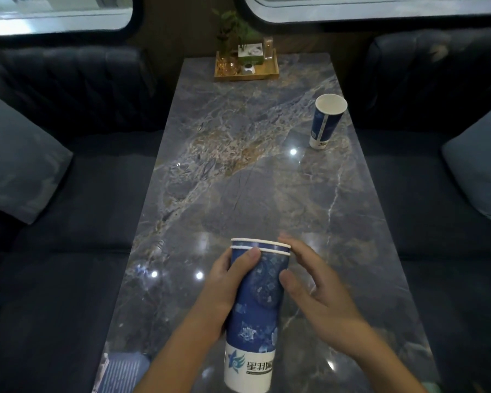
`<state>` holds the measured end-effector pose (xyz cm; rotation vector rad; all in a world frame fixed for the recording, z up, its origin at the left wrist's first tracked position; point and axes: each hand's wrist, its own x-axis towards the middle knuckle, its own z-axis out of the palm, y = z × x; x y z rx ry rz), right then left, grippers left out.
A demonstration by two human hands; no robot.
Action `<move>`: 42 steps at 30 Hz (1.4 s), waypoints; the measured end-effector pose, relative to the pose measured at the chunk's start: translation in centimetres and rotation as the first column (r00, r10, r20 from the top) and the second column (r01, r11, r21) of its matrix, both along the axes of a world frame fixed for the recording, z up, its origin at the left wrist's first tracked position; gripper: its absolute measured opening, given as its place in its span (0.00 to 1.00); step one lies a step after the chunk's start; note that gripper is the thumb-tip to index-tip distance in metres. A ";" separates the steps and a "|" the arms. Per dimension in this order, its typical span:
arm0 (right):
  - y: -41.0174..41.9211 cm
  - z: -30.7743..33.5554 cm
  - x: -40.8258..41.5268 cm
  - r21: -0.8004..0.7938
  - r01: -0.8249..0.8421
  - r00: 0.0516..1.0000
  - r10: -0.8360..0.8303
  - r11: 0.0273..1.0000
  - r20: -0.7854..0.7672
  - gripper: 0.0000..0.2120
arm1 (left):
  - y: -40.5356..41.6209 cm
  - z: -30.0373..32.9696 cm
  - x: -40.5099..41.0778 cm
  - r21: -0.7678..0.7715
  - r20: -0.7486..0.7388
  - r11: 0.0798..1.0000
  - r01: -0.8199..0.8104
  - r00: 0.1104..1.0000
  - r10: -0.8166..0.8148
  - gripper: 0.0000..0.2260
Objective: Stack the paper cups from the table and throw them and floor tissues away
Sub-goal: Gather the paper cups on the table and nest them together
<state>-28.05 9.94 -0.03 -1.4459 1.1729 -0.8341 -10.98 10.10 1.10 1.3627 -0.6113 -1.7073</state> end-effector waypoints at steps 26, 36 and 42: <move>-2.2 -1.7 -0.5 0.038 0.279 0.942 -0.282 0.959 0.181 0.06 | -1.5 -1.3 -0.7 0.121 0.092 0.963 0.242 0.963 -0.253 0.30; -4.9 -2.7 -1.2 0.005 0.234 0.962 -0.232 0.972 0.145 0.12 | -5.2 -1.5 -1.3 -0.031 0.415 0.964 0.263 0.881 -0.227 0.18; -8.7 -3.5 -1.9 -0.015 0.261 0.962 -0.259 0.965 0.091 0.11 | -7.4 -1.9 -0.7 -0.105 0.652 0.961 0.255 0.748 -0.128 0.23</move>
